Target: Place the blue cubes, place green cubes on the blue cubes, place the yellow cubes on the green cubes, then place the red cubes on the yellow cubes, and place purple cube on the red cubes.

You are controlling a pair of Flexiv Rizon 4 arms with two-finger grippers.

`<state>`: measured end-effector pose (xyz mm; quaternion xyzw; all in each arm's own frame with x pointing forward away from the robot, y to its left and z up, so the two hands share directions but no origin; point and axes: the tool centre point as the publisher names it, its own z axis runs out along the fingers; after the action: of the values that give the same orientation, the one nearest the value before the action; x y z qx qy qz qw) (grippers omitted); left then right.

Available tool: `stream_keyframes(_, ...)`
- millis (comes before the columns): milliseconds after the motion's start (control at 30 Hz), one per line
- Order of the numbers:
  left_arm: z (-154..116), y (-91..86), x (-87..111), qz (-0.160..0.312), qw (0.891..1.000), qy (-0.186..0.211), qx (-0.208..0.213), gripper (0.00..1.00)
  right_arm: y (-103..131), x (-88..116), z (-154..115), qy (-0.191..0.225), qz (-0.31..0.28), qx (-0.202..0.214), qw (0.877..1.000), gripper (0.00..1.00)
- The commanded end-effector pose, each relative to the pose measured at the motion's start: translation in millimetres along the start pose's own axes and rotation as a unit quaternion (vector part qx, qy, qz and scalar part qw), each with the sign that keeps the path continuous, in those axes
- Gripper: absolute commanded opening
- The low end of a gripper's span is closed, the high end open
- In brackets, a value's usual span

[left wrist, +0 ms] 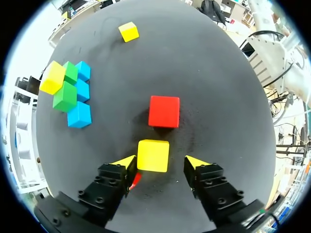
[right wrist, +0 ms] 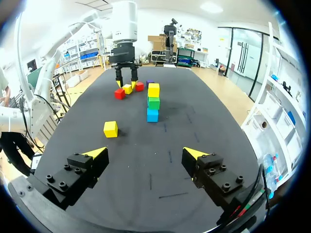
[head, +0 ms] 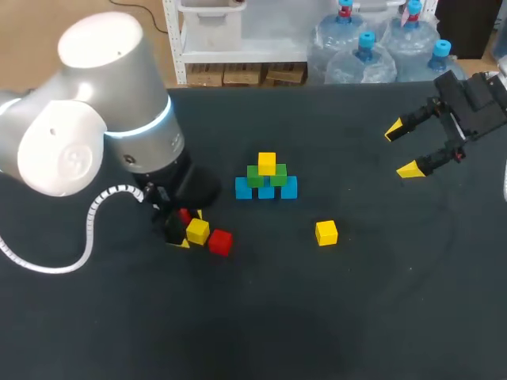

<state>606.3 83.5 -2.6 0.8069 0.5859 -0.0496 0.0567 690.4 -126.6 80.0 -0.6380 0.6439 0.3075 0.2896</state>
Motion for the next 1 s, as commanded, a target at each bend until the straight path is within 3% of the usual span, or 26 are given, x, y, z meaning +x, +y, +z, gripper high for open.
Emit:
stream_keyframes(33, -0.7, 2.4, -0.4, 0.001, 1.0, -0.001, 0.001, 0.51, -0.6, 0.3, 0.8, -0.001, -0.001, 0.0, 1.0, 1.0)
stream_keyframes(133, -0.7, 3.1, -0.6, 0.0, 1.0, -0.002, 0.0, 0.45, -0.6, 0.3, 0.8, -0.001, -0.001, 0.0, 1.0, 1.0)
stream_keyframes(333, 0.0, 3.7, -1.3, 0.0, 1.0, -0.002, 0.0, 0.44, -0.6, 0.3, 0.8, -0.001, -0.001, 0.0, 1.0, 1.0)
stream_keyframes(467, 0.0, 3.4, -1.4, 0.0, 1.0, -0.002, 0.001, 0.35, -0.6, 0.3, 0.8, -0.001, -0.001, 0.0, 1.0, 1.0)
stream_keyframes(567, -0.4, 3.0, -1.3, 0.0, 1.0, -0.002, 0.0, 0.11, -0.6, 0.3, 0.8, -0.001, -0.001, 0.0, 1.0, 1.0)
stream_keyframes(633, -0.7, 3.0, -1.4, -0.001, 1.0, -0.001, 0.0, 0.01, -0.6, 0.3, 0.8, -0.001, -0.001, 0.0, 1.0, 1.0)
stream_keyframes(1000, -17.8, 5.3, -8.0, -0.005, 1.0, -0.004, -0.009, 0.0, -0.6, 0.3, 0.8, -0.001, -0.001, 0.0, 1.0, 1.0)
